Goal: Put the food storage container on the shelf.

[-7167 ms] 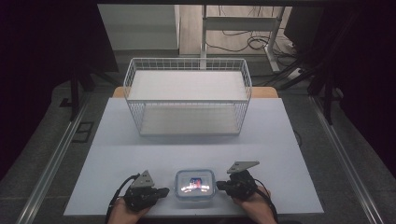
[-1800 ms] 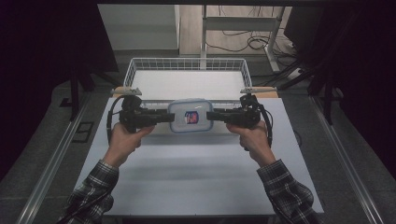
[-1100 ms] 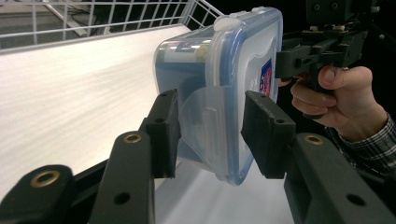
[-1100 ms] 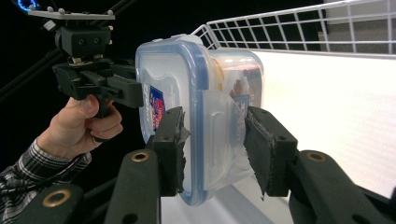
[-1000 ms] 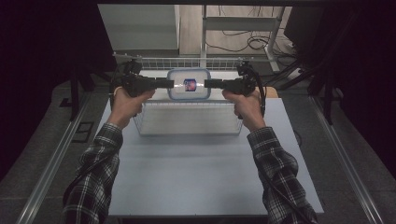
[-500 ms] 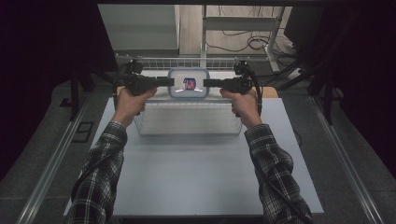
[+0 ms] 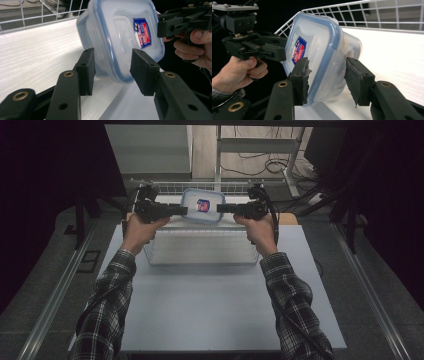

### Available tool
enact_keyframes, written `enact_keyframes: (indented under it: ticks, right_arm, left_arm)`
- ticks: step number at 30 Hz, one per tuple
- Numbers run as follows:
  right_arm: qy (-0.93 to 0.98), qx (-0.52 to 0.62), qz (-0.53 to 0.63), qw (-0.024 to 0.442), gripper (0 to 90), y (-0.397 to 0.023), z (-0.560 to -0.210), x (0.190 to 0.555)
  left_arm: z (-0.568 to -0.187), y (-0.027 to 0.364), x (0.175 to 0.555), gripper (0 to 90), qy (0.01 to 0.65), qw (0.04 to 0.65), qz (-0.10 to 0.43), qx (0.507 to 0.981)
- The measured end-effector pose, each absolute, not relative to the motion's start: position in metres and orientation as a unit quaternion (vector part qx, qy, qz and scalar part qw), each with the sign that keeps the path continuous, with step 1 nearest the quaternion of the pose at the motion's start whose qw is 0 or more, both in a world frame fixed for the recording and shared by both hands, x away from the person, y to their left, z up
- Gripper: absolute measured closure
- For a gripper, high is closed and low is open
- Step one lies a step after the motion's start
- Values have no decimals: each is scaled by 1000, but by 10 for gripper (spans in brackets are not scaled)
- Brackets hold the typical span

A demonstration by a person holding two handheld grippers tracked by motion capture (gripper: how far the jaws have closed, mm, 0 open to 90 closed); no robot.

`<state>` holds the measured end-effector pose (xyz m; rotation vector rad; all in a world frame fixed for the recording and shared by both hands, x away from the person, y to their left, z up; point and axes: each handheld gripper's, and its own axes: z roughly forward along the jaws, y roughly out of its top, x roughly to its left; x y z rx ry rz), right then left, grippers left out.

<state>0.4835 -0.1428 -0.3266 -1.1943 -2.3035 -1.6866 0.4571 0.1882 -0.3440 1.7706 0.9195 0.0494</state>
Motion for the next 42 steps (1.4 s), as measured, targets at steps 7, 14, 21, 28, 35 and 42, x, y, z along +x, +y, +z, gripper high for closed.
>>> enact_keyframes:
  ticks: [7,14,21,28,35,42]
  right_arm:
    - [-746,-398,-534,-24,515,-139,-322,482]
    - [-745,-410,-519,-88,529,-129,-317,481]
    - [-751,-407,-510,-101,534,-124,-318,485]
    - [-748,-400,-520,-100,511,-124,-316,483]
    - [-756,-378,-528,-88,369,-129,-317,474]
    - [-773,-343,-523,-104,153,-129,-328,464]
  left_arm:
    - [-344,189,457,548,391,548,15,739]
    - [-341,185,457,466,396,539,38,742]
    - [-334,178,455,447,427,524,106,730]
    - [-331,175,450,388,420,524,131,729]
    - [-336,177,437,182,408,543,146,720]
    - [-345,177,425,82,394,538,143,731]
